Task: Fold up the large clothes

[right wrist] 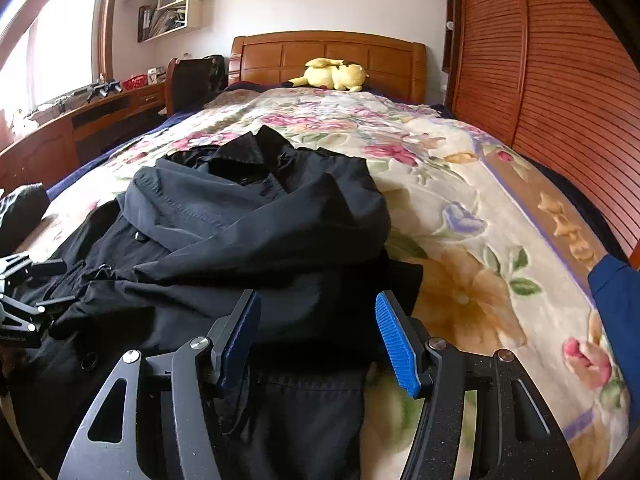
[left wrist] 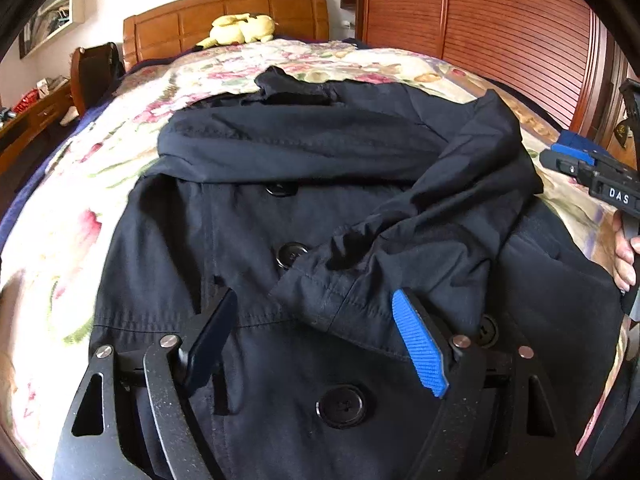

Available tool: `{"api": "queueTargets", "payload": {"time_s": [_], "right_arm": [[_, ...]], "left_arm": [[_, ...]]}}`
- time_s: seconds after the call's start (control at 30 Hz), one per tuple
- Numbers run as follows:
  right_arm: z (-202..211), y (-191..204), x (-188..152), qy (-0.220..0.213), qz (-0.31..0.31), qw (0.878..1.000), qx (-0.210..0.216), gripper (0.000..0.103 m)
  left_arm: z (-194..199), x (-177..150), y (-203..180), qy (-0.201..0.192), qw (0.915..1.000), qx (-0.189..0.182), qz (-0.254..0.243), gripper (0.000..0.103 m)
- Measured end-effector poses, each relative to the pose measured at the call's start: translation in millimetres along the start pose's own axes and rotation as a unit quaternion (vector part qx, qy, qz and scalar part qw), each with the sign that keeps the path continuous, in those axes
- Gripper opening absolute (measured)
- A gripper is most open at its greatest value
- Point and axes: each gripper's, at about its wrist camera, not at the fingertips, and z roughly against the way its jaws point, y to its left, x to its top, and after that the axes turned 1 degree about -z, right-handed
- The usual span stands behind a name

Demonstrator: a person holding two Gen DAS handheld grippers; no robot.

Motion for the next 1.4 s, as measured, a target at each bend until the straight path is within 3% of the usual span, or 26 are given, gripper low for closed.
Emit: {"api": "queueTargets", "payload": {"time_s": [0.1,0.17,0.3,0.33,0.5,0.63,0.73,1.0,1.4], "right_arm": [[0.7,-3.8,0.0,-0.003,-0.008,1.000,0.001,0.062],[0.3,-6.4,-0.1,-0.004,-0.011,1.000,0.001,0.062],[-3.5,-5.8,-1.9,0.000,-0.014,1.000,0.000,0.062],[-4.6,-6.9,-2.2,0.001,-0.014,1.000,-0.001,0.062],[-8.7,-7.9,-0.7,0.004,-0.016,1.000,-0.004,0.062],[-9.9,-6.6,0.8,0.001,-0.015,1.000,-0.005,0.062],[-11.0,-4.4,1.7,-0.002,-0.014,1.000,-0.005,0.062],[-14.3,2.4,5.5,-0.008,-0.015,1.000,0.003,0.062],[-28.2,18.3,19.7,-0.010,0.015,1.000,0.016,0.062]], "left_arm": [[-0.9,-1.0,-0.1,0.004,0.9998,-0.019,0.000,0.065],[1.2,-1.6,-3.4,0.004,0.9995,-0.032,-0.004,0.051],[6.0,-1.5,-13.3,0.000,0.9993,-0.031,-0.023,0.013],[9.3,-0.7,-15.1,-0.006,0.9993,-0.025,-0.025,0.011],[50.7,6.3,-9.1,-0.070,0.9972,-0.023,-0.015,0.008],[94.8,8.2,17.7,-0.127,0.9917,-0.005,0.017,0.008],[118.2,1.7,43.3,-0.145,0.9886,0.015,0.037,0.008],[119.6,-21.7,86.7,-0.114,0.9898,0.055,0.066,0.008],[108.5,-32.0,93.6,-0.088,0.9925,0.054,0.066,0.012]]}}
